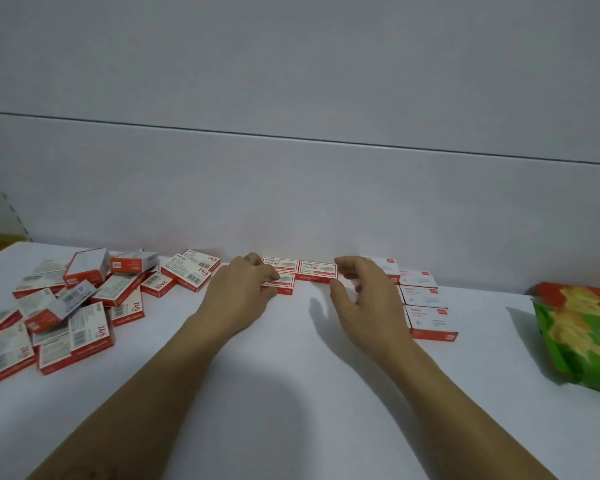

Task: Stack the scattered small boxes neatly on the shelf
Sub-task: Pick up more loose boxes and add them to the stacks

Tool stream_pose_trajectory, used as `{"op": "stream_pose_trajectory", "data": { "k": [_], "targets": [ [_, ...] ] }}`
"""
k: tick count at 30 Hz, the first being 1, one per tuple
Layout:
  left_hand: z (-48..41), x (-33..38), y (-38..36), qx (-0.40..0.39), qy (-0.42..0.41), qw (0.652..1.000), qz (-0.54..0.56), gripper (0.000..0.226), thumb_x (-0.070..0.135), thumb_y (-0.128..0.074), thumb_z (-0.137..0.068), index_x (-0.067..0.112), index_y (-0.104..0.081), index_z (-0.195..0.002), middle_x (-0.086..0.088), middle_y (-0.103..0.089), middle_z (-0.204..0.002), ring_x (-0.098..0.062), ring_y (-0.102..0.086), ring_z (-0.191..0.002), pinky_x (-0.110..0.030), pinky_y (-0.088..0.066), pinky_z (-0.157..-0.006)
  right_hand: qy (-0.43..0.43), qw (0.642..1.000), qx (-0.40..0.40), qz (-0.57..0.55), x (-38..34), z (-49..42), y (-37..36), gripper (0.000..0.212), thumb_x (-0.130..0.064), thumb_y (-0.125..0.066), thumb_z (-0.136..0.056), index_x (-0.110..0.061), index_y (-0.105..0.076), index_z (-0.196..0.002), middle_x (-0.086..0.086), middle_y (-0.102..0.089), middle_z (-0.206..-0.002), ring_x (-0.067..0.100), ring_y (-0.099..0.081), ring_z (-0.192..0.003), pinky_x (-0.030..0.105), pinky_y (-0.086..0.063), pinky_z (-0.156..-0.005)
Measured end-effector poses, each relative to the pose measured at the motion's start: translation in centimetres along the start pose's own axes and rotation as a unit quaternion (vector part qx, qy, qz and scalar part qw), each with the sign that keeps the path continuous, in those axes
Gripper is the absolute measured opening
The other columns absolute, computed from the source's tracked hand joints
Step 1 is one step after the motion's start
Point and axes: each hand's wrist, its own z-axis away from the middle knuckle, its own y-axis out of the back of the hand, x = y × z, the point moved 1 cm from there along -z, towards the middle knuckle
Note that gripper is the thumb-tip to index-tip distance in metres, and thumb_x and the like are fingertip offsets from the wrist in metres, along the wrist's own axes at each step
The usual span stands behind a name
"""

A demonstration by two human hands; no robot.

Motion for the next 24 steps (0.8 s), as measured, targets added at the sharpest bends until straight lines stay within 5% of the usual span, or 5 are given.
{"op": "stream_pose_trajectory", "data": {
  "k": [15, 20, 24],
  "targets": [
    [-0.1, 0.6, -0.3, -0.008, -0.008, 1.000, -0.009, 0.028, 0.037, -0.056, -0.090, 0.033, -0.064, -0.117, 0.006, -0.058, -0.121, -0.018, -0.053, -0.105, -0.034, -0.043, -0.084, -0.018, 0.999, -0.012, 0.033, 0.1, 0.0, -0.1, 0.035, -0.025, -0.060, -0.091, -0.021, -0.056, -0.126, -0.009, -0.060, -0.120, 0.011, -0.051, -0.114, 0.032, -0.042, -0.099],
    [0.8, 1.0, 0.2, -0.031, -0.008, 0.999, -0.039, 0.049, 0.047, -0.055, -0.089, 0.032, -0.047, -0.135, 0.004, -0.048, -0.139, -0.019, -0.041, -0.126, -0.041, -0.034, -0.103, 0.007, 0.998, -0.044, 0.032, -0.4, -0.5, -0.2, 0.054, -0.036, -0.069, -0.083, -0.029, -0.049, -0.133, -0.012, -0.052, -0.130, 0.000, -0.043, -0.114, 0.020, -0.031, -0.097],
    [1.8, 1.2, 2.3, -0.014, -0.007, 0.998, -0.063, 0.056, 0.050, -0.055, -0.087, 0.030, -0.040, -0.138, 0.003, -0.047, -0.138, -0.020, -0.039, -0.125, -0.042, -0.032, -0.103, 0.051, 0.992, -0.084, 0.078, -1.5, -1.4, -0.7, 0.063, -0.041, -0.068, -0.082, -0.027, -0.044, -0.139, -0.008, -0.046, -0.140, 0.009, -0.039, -0.127, 0.023, -0.028, -0.103]
  ]
}}
